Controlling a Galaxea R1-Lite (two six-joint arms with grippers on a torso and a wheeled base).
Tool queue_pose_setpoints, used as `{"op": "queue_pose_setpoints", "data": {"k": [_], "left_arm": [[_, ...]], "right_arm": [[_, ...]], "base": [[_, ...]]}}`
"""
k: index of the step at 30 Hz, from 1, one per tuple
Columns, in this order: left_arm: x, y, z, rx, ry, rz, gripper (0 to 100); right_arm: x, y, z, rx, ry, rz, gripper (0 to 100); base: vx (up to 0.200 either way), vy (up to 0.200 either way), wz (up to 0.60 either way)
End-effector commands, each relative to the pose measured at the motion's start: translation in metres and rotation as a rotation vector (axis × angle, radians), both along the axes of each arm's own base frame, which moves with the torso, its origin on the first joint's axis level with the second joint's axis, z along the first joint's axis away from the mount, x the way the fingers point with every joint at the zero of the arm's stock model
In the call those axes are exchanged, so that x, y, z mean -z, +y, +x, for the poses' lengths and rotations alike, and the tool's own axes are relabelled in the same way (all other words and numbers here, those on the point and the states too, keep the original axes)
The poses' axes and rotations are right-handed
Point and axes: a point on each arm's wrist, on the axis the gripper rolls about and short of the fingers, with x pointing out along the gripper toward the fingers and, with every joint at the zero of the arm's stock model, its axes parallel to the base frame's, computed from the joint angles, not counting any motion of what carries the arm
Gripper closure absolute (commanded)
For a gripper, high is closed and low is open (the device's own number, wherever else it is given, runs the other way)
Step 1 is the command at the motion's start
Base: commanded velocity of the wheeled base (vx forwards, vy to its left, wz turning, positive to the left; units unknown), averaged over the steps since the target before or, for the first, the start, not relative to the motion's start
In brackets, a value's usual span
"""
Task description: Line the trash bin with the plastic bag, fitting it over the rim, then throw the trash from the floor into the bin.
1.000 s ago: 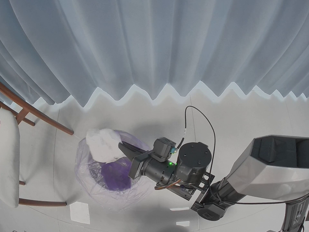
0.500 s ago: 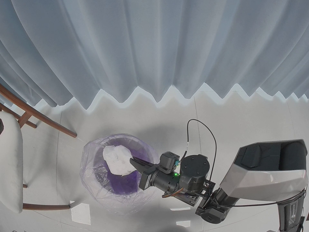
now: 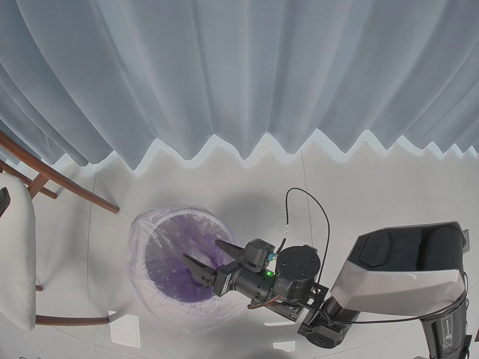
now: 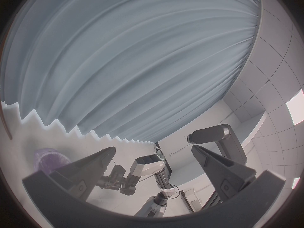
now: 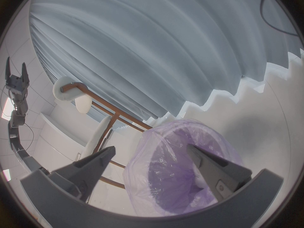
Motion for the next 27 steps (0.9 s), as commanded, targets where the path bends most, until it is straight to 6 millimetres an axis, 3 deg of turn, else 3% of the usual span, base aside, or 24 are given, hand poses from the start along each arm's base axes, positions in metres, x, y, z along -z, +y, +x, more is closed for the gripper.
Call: {"op": "queue_pose_setpoints", "data": {"k": [1,5,9,11,13,14,16,19,22,27], "left_arm": [[0.0,0.0,0.0,0.0,0.001,0.0,0],[0.0,0.0,0.0,-0.001,0.0,-0.001,0],[-0.001,0.001,-0.001,-0.015,-0.008,-0.001,0],[-0.002,0.001,-0.001,-0.021,-0.01,-0.002,0],[-0.003,0.002,-0.001,-0.066,-0.03,0.002,0],[-0.003,0.003,-0.001,-0.074,-0.033,0.003,0],[-0.004,0.006,-0.003,-0.191,-0.076,0.018,0],[-0.004,0.01,-0.005,-0.371,-0.117,0.045,0],[0.001,0.013,-0.008,-0.552,-0.132,0.066,0],[0.022,0.011,-0.019,-0.632,-0.138,0.093,0]], "right_arm": [[-0.003,-0.001,-0.001,0.001,-0.021,0.023,0],[-0.036,-0.015,-0.011,0.007,-0.043,0.066,0],[-0.089,-0.043,-0.032,0.008,-0.079,0.153,0],[-0.104,-0.051,-0.038,0.016,-0.089,0.175,0],[-0.139,-0.076,-0.054,0.127,-0.087,0.173,0],[-0.142,-0.079,-0.055,0.146,-0.086,0.173,0],[-0.167,-0.111,-0.069,0.297,-0.1,0.167,0],[-0.179,-0.155,-0.085,0.403,-0.15,0.144,0],[-0.181,-0.212,-0.095,0.579,-0.207,0.085,0],[-0.185,-0.266,-0.117,0.753,-0.269,0.055,0]], "base": [[0.0,0.0,0.0],[0.0,0.0,0.0],[0.0,0.0,0.0],[0.0,0.0,0.0],[0.0,0.0,0.0],[0.0,0.0,0.0],[0.0,0.0,0.0],[0.0,0.0,0.0],[0.0,0.0,0.0],[0.0,0.0,0.0]]}}
